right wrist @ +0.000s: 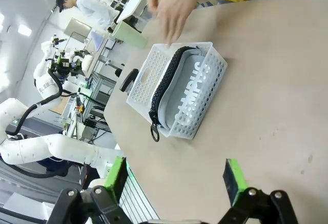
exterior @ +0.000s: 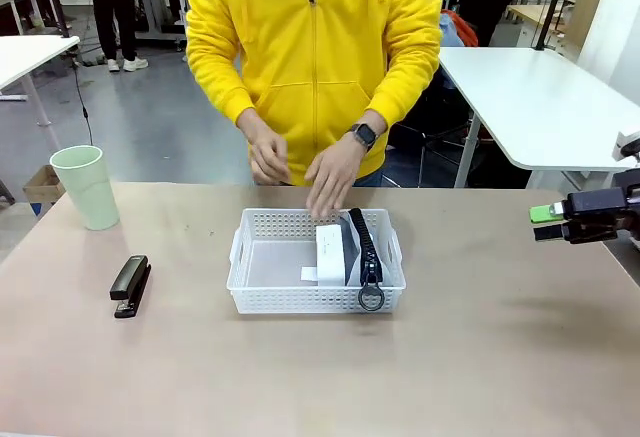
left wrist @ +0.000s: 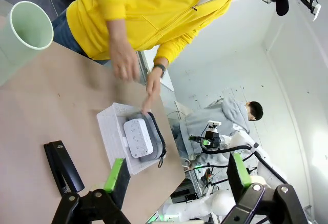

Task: Efficiently arrange items inside the basket to fit them all.
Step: Pick up the Stapler and place it inside the Organizing basket.

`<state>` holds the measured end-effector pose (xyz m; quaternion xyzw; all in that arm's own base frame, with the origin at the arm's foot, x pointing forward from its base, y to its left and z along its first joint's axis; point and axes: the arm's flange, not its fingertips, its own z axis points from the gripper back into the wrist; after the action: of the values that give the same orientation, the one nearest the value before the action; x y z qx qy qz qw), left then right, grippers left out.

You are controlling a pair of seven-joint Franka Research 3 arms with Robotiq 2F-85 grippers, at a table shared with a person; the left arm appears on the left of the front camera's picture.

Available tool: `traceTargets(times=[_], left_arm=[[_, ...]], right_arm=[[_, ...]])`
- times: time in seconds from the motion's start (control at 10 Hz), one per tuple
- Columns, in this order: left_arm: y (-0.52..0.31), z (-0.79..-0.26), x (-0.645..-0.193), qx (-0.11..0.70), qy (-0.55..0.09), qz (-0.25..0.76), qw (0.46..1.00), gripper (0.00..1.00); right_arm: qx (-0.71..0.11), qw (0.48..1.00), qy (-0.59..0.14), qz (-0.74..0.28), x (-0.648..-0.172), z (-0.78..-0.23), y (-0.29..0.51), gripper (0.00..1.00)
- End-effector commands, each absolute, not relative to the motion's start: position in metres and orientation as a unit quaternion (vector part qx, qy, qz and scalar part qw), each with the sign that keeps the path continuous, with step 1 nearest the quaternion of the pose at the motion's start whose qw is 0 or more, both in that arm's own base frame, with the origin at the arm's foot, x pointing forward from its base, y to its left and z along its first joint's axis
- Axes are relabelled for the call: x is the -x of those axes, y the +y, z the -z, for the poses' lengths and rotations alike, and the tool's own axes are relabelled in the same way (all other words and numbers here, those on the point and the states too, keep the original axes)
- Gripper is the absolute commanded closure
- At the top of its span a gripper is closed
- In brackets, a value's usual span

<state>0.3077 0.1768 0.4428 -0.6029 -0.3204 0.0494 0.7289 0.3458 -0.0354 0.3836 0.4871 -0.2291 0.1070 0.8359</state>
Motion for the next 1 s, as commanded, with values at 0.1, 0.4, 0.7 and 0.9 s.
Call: traceTargets(times=[0.1, 0.4, 0.7, 0.9], left_arm=[[0.176, -0.445, -0.305, 0.605, -0.323, -0.043, 0.726, 0.0], [0.176, -0.445, -0.305, 0.605, -0.323, -0.043, 0.726, 0.0], [0.176, -0.445, -0.305, 0.605, -0.323, -0.043, 0.726, 0.0], [0.165, -0.459, -0.297, 0.556, -0.267, -0.009, 0.787, 0.0]], right_arm=[[-0.485, 0.84, -0.223, -0.1, -0.345, -0.386, -0.035, 0.0], [-0.485, 0.84, -0.223, -0.1, -0.345, -0.386, -0.035, 0.0], [-0.485, 0.84, -0.223, -0.1, -0.345, -0.386, -0.035, 0.0], [-0.485, 0.84, -0.223, -0.1, -0.345, -0.386, -0.035, 0.0]])
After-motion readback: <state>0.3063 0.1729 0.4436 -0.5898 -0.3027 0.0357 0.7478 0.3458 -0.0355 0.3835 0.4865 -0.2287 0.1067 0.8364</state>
